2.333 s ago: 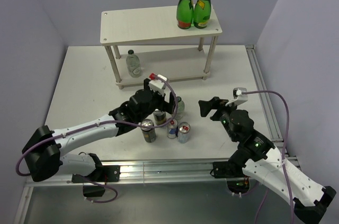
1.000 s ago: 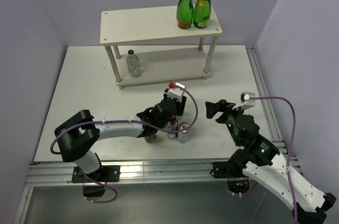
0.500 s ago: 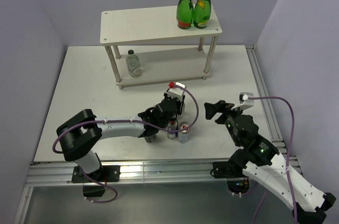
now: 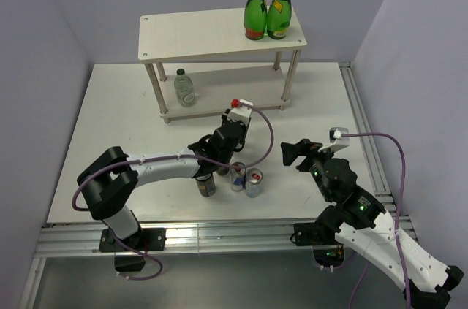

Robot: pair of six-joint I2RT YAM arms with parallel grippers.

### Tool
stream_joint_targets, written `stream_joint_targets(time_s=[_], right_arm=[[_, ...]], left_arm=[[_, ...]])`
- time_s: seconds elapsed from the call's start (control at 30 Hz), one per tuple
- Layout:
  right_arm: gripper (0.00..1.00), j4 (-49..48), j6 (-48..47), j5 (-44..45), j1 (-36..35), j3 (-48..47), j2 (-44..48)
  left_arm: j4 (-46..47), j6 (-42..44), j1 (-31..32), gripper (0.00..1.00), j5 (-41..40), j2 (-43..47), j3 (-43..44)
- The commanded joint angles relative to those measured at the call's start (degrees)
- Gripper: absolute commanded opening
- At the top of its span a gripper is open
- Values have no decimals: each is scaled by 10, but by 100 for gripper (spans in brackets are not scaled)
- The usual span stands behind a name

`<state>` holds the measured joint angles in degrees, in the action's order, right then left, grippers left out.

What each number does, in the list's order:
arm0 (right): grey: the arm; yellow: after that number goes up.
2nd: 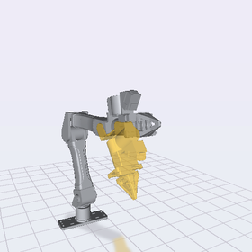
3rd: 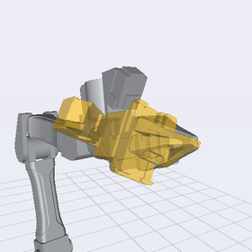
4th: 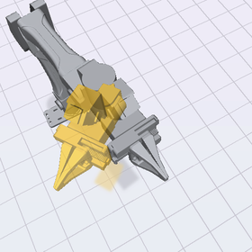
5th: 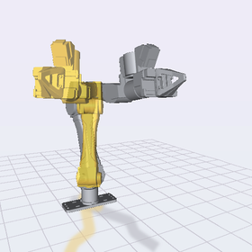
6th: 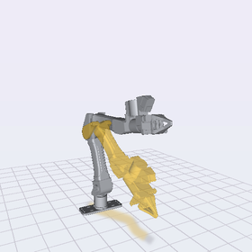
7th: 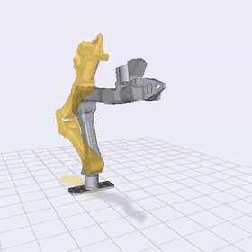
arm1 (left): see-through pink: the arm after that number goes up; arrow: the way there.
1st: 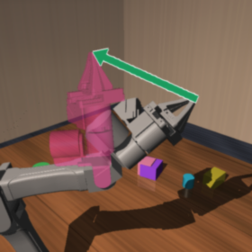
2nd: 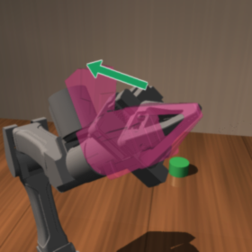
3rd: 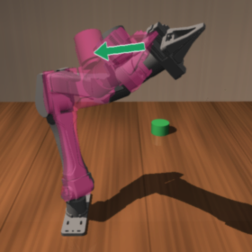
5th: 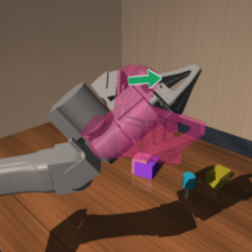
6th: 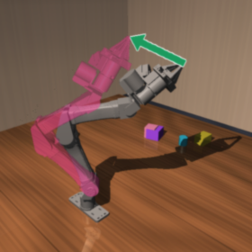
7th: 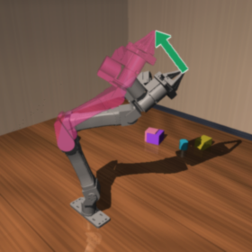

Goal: Place and organize the beverage onto the shelf

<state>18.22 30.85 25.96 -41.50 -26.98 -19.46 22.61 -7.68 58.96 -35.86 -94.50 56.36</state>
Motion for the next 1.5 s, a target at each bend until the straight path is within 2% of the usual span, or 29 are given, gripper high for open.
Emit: stream_joint_targets(time_s=[0.0,0.43,0.67,1.2,1.47], right_arm=[[93,-16,-2,-1,-3,4,1],[93,-22,-4,-9,-3,4,-7],[93,-24,-4,-11,-3,4,-9],[93,-26,-5,-13,-3,3,-19],[93,-26,-6,-15,-3,4,-16]], left_arm=[[70,20,-36,0,-7,24,63],[67,22,-148,0,18,49,105],[116,28,-185,0,18,46,100],[158,57,-197,0,-9,22,135],[228,66,-216,0,-6,-8,115]])
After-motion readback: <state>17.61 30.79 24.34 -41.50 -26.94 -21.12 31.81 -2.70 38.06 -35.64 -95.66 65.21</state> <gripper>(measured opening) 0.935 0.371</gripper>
